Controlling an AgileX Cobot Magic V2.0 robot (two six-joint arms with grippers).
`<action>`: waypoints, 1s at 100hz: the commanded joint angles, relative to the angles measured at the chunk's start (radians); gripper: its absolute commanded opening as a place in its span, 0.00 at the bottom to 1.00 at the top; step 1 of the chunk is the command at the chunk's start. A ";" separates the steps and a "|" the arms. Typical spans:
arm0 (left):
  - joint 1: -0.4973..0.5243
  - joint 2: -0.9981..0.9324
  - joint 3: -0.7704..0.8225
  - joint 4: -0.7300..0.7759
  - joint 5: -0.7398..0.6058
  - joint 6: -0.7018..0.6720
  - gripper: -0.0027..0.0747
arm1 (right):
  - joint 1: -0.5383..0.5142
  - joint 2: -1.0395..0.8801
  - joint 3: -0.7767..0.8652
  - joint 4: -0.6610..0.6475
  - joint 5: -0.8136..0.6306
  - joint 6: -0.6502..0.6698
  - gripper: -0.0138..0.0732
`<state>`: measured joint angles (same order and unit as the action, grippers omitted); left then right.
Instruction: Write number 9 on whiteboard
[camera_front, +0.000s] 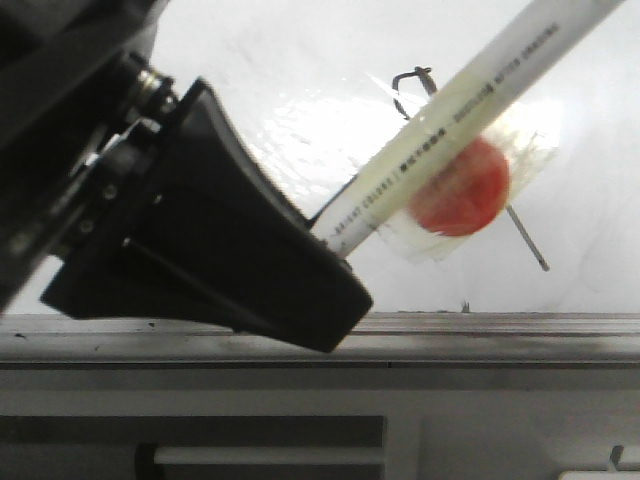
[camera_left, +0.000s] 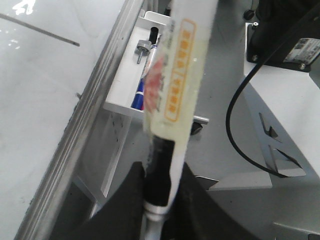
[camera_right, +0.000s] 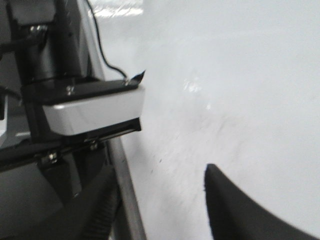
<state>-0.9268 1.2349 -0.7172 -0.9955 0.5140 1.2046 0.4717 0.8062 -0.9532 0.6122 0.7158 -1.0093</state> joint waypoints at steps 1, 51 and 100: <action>0.000 -0.037 -0.009 -0.056 -0.072 -0.042 0.01 | -0.002 -0.051 -0.035 0.014 -0.131 -0.010 0.28; -0.077 -0.030 0.017 -0.274 -0.803 -0.263 0.01 | -0.002 -0.095 -0.033 0.012 -0.145 0.000 0.09; -0.083 0.106 0.017 -0.346 -0.971 -0.302 0.01 | -0.002 -0.095 -0.031 0.012 -0.145 0.041 0.09</action>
<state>-1.0179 1.3223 -0.6838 -1.3120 -0.3796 0.9177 0.4717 0.7140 -0.9554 0.6077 0.6379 -0.9769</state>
